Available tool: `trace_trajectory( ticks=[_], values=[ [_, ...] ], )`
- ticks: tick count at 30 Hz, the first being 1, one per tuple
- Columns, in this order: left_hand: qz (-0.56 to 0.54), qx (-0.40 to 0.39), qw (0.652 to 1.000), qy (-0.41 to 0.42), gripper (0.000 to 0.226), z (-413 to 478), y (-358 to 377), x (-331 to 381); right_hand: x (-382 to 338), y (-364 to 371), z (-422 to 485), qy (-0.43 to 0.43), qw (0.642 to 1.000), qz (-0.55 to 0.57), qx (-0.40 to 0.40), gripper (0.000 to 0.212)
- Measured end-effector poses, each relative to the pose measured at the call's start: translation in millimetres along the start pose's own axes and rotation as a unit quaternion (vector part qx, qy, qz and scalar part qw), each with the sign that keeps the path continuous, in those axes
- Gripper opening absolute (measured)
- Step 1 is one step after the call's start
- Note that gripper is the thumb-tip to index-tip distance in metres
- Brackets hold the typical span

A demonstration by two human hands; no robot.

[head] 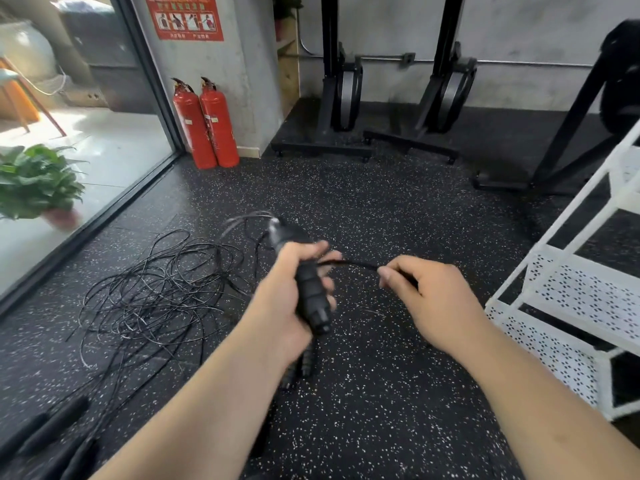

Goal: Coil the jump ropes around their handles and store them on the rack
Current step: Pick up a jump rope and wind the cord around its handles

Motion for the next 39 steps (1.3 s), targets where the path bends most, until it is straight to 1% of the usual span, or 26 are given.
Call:
trace_trajectory(
  ticks=[2,3,4,5,6,8,9,11,13,15,18,20,23,26,30,32,35,37,39],
  values=[
    [0.039,-0.037,0.998,-0.025,0.043,-6.5,21.5,-23.8,-7.3,11.3,-1.0,-0.018,1.0,-0.019,0.002,0.018],
    [0.048,-0.043,0.997,-0.032,0.036,-8.5,27.8,-32.2,-10.2,16.6,-1.3,-0.025,0.999,-0.034,-0.003,0.015],
    [0.049,-0.04,0.997,-0.035,0.032,-8.3,30.3,-37.2,-10.9,20.4,-0.6,-0.025,0.999,-0.047,-0.009,0.014],
    [0.045,-0.034,0.998,-0.035,0.032,-7.4,30.1,-38.0,-9.9,22.4,0.2,-0.023,0.998,-0.057,-0.017,0.015],
    [0.037,-0.029,0.998,-0.031,0.038,-5.8,28.4,-34.7,-8.0,22.8,0.9,-0.018,0.998,-0.06,-0.028,0.019],
    [0.016,-0.014,1.0,-0.007,0.059,-1.2,18.9,-17.0,-2.3,19.6,1.5,0.0,0.997,-0.046,-0.054,0.023],
    [0.003,0.0,1.0,0.008,0.065,1.1,11.2,-5.4,0.8,15.7,1.9,0.008,0.997,-0.034,-0.063,0.023],
    [-0.031,0.027,0.999,0.033,0.068,5.4,-6.3,14.4,5.6,5.2,2.7,0.016,0.998,-0.025,-0.064,0.023],
    [-0.048,0.037,0.997,0.047,0.072,7.0,-16.4,24.5,9.8,-1.9,2.6,0.019,0.998,-0.017,-0.049,0.022],
    [-0.022,0.035,0.998,0.046,0.069,5.2,-15.0,21.8,11.3,-2.9,1.1,0.024,0.999,-0.007,-0.03,0.023],
    [0.032,-0.014,0.999,0.017,0.062,-2.8,8.2,0.1,8.3,-7.1,1.3,0.013,0.999,0.005,0.03,0.024],
    [0.04,-0.051,0.998,0.008,0.061,-6.5,22.7,-13.2,8.3,-14.9,3.2,0.011,0.997,0.014,0.075,0.024],
    [0.02,-0.052,0.998,0.018,0.047,-7.9,27.0,-14.7,7.8,-21.3,4.6,0.011,0.995,0.007,0.099,0.023],
    [0.024,-0.045,0.998,0.03,0.041,-4.7,26.9,-14.6,3.2,-9.4,2.1,0.002,0.998,0.009,0.058,0.021],
    [0.05,-0.068,0.996,0.013,0.041,-5.4,37.5,-34.1,-5.5,20.9,-3.1,-0.012,0.999,-0.027,-0.022,0.009],
    [0.06,-0.068,0.996,0.007,0.042,-5.5,39.5,-34.7,-5.6,26.4,-1.9,-0.018,0.998,-0.037,-0.039,0.007],
    [0.059,-0.045,0.997,0.017,0.056,-2.6,29.3,-10.8,-0.6,18.5,2.1,-0.004,0.997,-0.033,-0.065,0.018],
    [0.017,-0.015,0.999,0.038,0.066,1.6,10.6,14.9,4.8,7.0,3.1,0.014,0.997,-0.011,-0.077,0.02],
    [-0.032,0.009,0.998,0.061,0.072,4.8,-10.0,34.9,8.2,-4.1,2.8,0.016,0.997,0.001,-0.07,0.021]
  ],
)
Point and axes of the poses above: each hand's wrist, its own z-axis towards the middle knuckle, its own y-axis out of the palm, x = y × z, the point moved 10 cm from there along z, towards the middle knuckle, and after that the axes turned 10 degrees about z, right-handed, at the moved point
